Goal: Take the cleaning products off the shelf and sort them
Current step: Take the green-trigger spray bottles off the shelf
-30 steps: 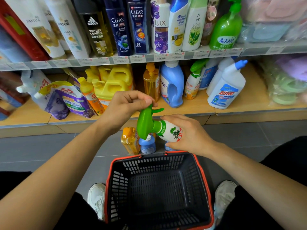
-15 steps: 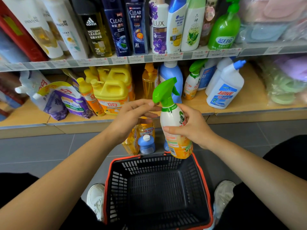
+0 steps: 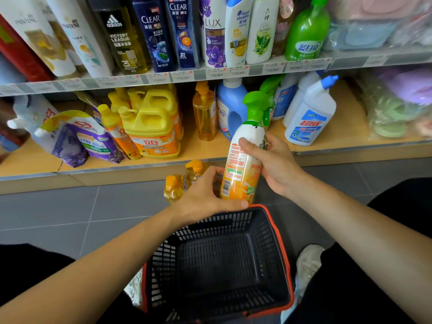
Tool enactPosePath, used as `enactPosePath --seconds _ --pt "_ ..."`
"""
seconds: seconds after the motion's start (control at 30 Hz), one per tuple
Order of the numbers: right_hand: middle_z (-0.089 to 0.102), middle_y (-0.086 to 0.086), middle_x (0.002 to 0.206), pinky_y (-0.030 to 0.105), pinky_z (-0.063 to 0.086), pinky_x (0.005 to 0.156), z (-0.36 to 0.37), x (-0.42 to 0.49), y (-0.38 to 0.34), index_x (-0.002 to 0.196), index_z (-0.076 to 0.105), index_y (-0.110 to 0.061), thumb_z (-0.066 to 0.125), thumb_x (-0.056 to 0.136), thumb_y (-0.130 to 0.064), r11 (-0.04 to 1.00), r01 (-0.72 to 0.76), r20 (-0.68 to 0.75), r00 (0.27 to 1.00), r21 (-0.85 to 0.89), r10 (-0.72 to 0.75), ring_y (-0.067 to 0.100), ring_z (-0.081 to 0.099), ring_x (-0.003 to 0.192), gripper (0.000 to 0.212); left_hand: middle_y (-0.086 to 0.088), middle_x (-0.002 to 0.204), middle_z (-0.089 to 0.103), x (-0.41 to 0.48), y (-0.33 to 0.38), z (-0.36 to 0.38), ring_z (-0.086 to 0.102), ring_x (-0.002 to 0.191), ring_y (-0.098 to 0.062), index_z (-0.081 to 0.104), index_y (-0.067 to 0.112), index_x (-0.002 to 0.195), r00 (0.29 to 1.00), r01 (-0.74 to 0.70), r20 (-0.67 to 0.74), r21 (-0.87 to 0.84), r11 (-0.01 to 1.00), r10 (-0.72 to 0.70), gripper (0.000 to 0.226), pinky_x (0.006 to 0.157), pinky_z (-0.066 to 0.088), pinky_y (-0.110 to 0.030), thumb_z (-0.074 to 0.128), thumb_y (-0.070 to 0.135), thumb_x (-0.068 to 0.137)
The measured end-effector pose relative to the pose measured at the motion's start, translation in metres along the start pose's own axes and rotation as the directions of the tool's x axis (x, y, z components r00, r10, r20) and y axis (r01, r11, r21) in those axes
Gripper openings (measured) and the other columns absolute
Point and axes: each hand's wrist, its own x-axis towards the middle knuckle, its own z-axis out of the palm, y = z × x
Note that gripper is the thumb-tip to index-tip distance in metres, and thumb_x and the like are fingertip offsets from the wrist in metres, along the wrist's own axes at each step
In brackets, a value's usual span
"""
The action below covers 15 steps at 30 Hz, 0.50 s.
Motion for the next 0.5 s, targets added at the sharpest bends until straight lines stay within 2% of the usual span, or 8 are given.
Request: enactPosePath --seconds 0.1,0.23,0.3,0.37,0.43,0.5 --pt "0.074 0.007 0.114 0.034 0.059 0.08 0.004 0.0 0.001 0.124 0.061 -0.012 0.08 0.071 -0.035 0.997 -0.016 -0.022 1.0 0.072 0.018 0.021 0.072 0.104 0.06 0.018 0.114 0.065 0.001 -0.005 0.008 0.065 0.1 0.006 0.046 0.035 0.124 0.993 -0.024 -0.115 0.109 0.994 0.037 0.097 0.087 0.058 -0.025 0.088 0.071 0.045" --pt "0.071 0.006 0.12 0.043 0.06 0.087 0.0 0.003 -0.001 0.126 0.057 -0.016 0.074 0.077 -0.039 0.998 -0.005 0.021 1.0 0.06 0.003 0.022 0.07 0.109 0.057 0.01 0.099 0.075 0.003 0.002 -0.004 0.071 0.09 -0.005 0.062 0.028 0.114 0.947 -0.128 -0.298 -0.017 0.992 0.118 0.08 0.08 0.058 -0.029 0.09 0.058 0.046" --pt "0.072 0.005 0.119 0.044 0.061 0.083 -0.006 0.004 -0.004 0.126 0.057 -0.017 0.074 0.076 -0.044 0.997 -0.033 0.069 0.997 -0.069 0.038 0.024 0.071 0.108 0.059 0.003 0.099 0.077 0.003 0.008 -0.015 0.074 0.094 -0.019 0.067 0.024 0.113 0.914 -0.19 -0.381 -0.1 0.977 0.139 0.07 0.085 0.06 -0.041 0.089 0.045 0.05" --pt "0.076 0.003 0.11 0.04 0.062 0.076 -0.012 0.003 -0.005 0.122 0.062 -0.018 0.073 0.075 -0.051 0.964 -0.067 0.091 0.991 -0.258 0.094 0.025 0.074 0.1 0.058 -0.006 0.106 0.077 0.002 0.014 -0.028 0.073 0.101 -0.027 0.067 0.015 0.118 0.884 -0.249 -0.438 -0.149 0.957 0.161 0.07 0.09 0.06 -0.048 0.089 0.033 0.054" --pt "0.078 0.002 0.097 0.039 0.064 0.072 -0.013 0.002 -0.001 0.111 0.069 -0.018 0.075 0.076 -0.055 0.895 -0.084 0.053 0.992 -0.438 0.119 0.025 0.076 0.089 0.051 -0.006 0.112 0.075 0.001 0.02 -0.039 0.072 0.104 -0.023 0.065 0.01 0.124 0.858 -0.278 -0.479 -0.123 0.953 0.188 0.069 0.089 0.061 -0.044 0.092 0.019 0.061" --pt "0.077 0.002 0.083 0.035 0.063 0.069 -0.012 0.003 0.006 0.097 0.074 -0.016 0.08 0.078 -0.05 0.802 -0.027 -0.031 0.999 -0.596 0.011 0.02 0.075 0.078 0.04 -0.004 0.113 0.074 0.0 0.024 -0.046 0.072 0.103 -0.018 0.065 0.011 0.125 0.832 -0.293 -0.509 -0.061 0.954 0.223 0.064 0.084 0.062 -0.034 0.093 0.009 0.067"
